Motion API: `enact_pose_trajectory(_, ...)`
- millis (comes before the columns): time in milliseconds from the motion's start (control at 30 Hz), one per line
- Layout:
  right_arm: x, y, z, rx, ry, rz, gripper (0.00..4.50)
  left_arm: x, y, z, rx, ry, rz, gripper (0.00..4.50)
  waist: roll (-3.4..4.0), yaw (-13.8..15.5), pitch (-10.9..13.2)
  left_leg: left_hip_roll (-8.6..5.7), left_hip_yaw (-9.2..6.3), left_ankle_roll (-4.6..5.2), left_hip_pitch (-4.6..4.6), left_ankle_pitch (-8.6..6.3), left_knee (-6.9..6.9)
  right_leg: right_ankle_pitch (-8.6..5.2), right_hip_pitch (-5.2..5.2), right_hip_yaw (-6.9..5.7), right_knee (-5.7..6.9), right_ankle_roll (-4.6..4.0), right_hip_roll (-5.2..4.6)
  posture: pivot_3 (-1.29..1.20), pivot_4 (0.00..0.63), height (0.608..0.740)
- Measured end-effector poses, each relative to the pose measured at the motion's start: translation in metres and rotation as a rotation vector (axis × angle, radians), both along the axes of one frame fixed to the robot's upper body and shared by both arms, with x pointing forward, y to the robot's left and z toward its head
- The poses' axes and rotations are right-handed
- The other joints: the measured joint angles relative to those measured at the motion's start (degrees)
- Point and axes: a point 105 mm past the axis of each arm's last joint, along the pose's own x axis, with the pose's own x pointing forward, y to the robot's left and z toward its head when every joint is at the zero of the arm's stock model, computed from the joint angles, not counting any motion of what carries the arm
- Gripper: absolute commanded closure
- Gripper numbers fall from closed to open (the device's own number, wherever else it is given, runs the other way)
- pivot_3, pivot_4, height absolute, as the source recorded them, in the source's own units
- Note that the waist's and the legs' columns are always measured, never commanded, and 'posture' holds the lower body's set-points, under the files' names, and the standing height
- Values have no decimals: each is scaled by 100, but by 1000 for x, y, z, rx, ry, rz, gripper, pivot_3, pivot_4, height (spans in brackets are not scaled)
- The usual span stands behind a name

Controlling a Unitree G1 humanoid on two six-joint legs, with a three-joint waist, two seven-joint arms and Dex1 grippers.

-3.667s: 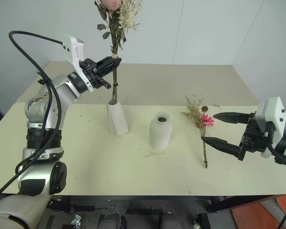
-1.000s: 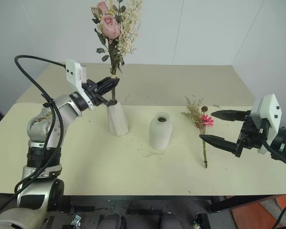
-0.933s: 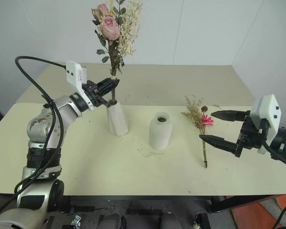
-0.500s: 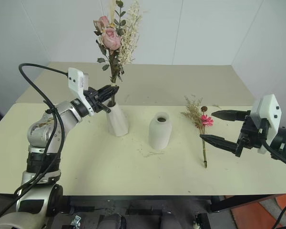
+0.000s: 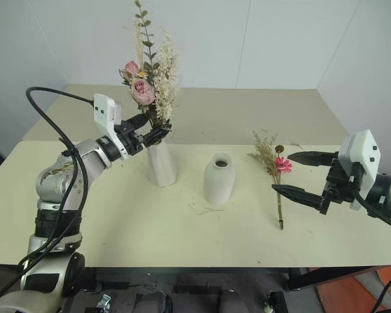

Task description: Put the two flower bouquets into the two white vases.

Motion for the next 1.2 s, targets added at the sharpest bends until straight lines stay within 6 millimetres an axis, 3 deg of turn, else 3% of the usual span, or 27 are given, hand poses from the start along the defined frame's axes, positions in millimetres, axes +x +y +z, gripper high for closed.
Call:
enact_pose_trajectory(133, 0, 0, -1, -1, 2, 0, 0, -14, 11, 0, 73, -10, -9, 44, 0, -49, 0, 2, 0, 0, 2, 0, -3, 0, 0, 1, 1, 0, 1, 0, 150, 740)
enact_pose_trajectory(400, 4, -8, -10, -42, 35, -65, 0, -49, 58, -15, 268, 39, -13, 44, 2, -56, 1, 5, 5, 0, 5, 0, -4, -2, -3, 1, 2, -2, 1, 0, 150, 740)
enact_pose_trajectory(500, 10, -11, -16, -69, 82, -118, 0, -62, 64, -11, 294, 31, -46, 44, 3, -20, 1, 5, 7, 0, 5, 0, -3, -2, -3, 0, 2, -3, -2, 0, 150, 740)
enact_pose_trajectory(667, 28, -20, -25, -120, 200, -291, 0, -90, 61, -11, 340, 19, -214, 44, 3, -47, 1, 9, 12, 0, 2, 0, -7, -6, -11, 1, 2, -9, 0, 0, 150, 740)
enact_pose_trajectory(800, 35, -21, -44, -162, 372, -379, 0, -108, 52, -8, 370, -14, -361, 44, 4, -49, 2, 9, 13, 0, 0, 0, -8, -7, -18, 3, 4, -14, 0, 0, 150, 740)
enact_pose_trajectory(1200, 71, -22, -84, -189, 778, -730, 0, -123, 37, 2, 350, -68, -551, 44, 5, -54, 2, 10, 14, 1, -78, 1, -7, -5, -102, 8, 12, -15, 4, 0, 150, 740)
